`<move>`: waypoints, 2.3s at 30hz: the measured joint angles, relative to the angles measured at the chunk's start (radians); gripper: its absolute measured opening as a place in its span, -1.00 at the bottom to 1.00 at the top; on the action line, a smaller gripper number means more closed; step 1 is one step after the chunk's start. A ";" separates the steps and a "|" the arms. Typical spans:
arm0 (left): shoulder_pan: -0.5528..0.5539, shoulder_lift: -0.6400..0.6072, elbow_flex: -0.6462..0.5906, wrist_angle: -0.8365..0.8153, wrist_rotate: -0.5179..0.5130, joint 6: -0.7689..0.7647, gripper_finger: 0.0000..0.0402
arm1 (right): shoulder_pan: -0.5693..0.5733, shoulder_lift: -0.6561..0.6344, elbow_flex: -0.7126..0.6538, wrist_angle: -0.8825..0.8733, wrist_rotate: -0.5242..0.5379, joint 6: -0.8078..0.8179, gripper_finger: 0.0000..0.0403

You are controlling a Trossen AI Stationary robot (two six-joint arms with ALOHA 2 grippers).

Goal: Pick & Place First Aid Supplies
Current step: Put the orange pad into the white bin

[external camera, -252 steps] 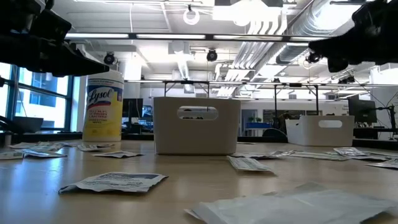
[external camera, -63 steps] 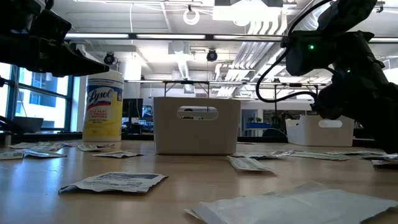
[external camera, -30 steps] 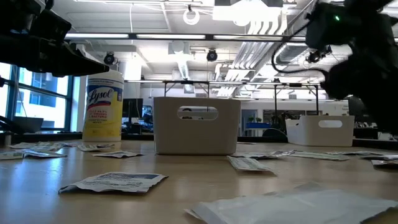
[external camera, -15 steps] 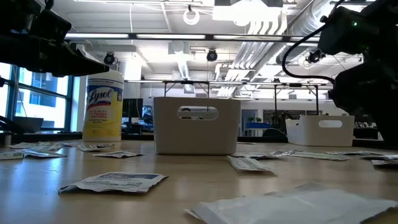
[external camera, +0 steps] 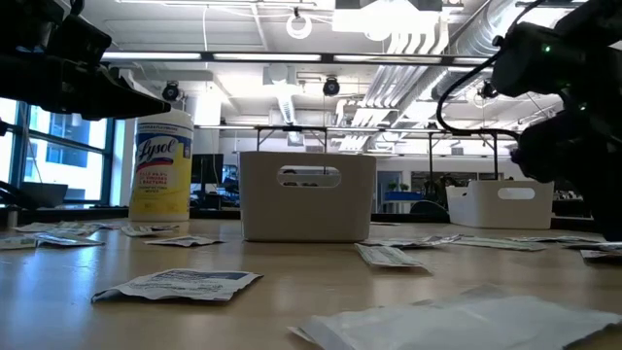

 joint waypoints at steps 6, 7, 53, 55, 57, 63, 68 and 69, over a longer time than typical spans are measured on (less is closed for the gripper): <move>0.000 0.000 0.000 0.000 0.000 0.000 -0.23 | 0.000 0.000 -0.003 0.025 0.002 -0.008 -0.36; 0.000 0.000 0.000 0.000 0.000 0.000 -0.23 | 0.000 0.000 -0.003 0.022 0.003 -0.003 -0.36; 0.000 0.000 0.000 0.000 0.000 0.000 -0.23 | 0.032 0.049 0.020 0.133 0.065 -0.005 -0.36; 0.000 0.000 0.000 0.000 0.000 0.000 -0.23 | 0.043 0.070 0.023 0.133 0.074 -0.004 -0.36; 0.000 0.000 0.000 0.000 0.000 0.000 -0.23 | 0.051 0.084 0.023 0.130 0.083 -0.004 -0.36; 0.000 0.000 0.000 0.000 0.001 0.000 -0.23 | 0.074 0.086 0.022 0.137 0.106 0.002 -0.37; 0.000 0.000 0.000 0.000 0.001 0.000 -0.23 | 0.110 0.086 0.021 0.126 0.154 0.009 -0.51; 0.000 0.000 0.000 0.000 0.001 0.000 -0.23 | 0.117 0.086 0.021 0.124 0.163 0.011 -0.55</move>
